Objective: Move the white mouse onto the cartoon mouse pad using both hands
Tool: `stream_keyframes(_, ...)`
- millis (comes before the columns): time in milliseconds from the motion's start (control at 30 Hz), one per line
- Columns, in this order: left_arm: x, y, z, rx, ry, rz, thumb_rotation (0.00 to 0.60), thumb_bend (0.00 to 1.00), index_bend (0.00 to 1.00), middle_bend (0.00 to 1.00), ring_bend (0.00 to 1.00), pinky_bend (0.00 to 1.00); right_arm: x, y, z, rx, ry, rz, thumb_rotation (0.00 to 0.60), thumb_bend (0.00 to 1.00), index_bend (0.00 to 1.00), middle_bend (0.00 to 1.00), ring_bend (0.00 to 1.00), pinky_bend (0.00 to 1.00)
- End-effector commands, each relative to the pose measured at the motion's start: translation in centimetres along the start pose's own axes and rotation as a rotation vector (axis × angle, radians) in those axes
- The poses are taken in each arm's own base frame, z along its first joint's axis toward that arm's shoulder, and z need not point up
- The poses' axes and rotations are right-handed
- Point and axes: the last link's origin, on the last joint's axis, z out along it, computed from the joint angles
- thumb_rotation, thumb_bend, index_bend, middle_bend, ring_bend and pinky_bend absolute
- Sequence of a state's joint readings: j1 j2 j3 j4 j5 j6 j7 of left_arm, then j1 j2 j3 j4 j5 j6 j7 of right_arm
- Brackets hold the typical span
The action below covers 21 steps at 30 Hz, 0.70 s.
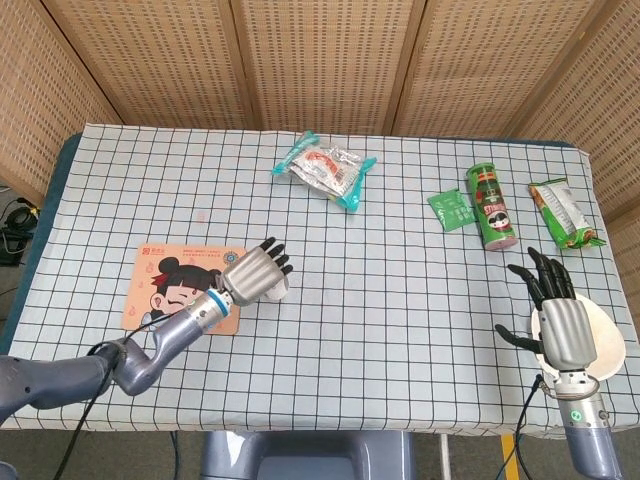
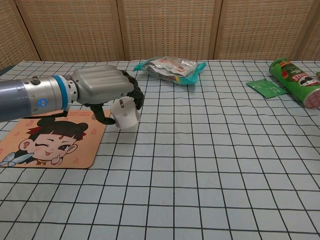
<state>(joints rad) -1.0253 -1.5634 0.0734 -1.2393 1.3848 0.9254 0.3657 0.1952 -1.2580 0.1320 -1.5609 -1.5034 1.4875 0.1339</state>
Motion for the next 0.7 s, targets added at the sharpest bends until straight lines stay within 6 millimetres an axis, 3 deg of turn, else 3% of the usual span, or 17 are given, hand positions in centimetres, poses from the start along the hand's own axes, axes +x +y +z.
stream_keyframes(33,-3.2,-4.2,-6.0,-0.061,-0.018,0.03,0.6,0.45,0.52,0.3,0.17,0.17,-0.1,-0.1,-0.1,0.002,-0.003,-0.006,0.6,0.17,0.22,0.0,0.0,0.0)
stream_keyframes(400,-6.3,-9.0,-12.9,-0.143,-0.009,0.108,0.6,0.45,0.53,0.3,0.17,0.17,-0.4,-0.1,-0.1,-0.006,-0.003,-0.031,0.6,0.17,0.22,0.0,0.0,0.0)
stream_keyframes(700,-8.4,-10.2,-15.3,-0.158,-0.053,0.154,0.6,0.45,0.54,0.3,0.17,0.17,-0.7,-0.2,-0.1,-0.006,-0.012,-0.044,0.6,0.17,0.22,0.0,0.0,0.0)
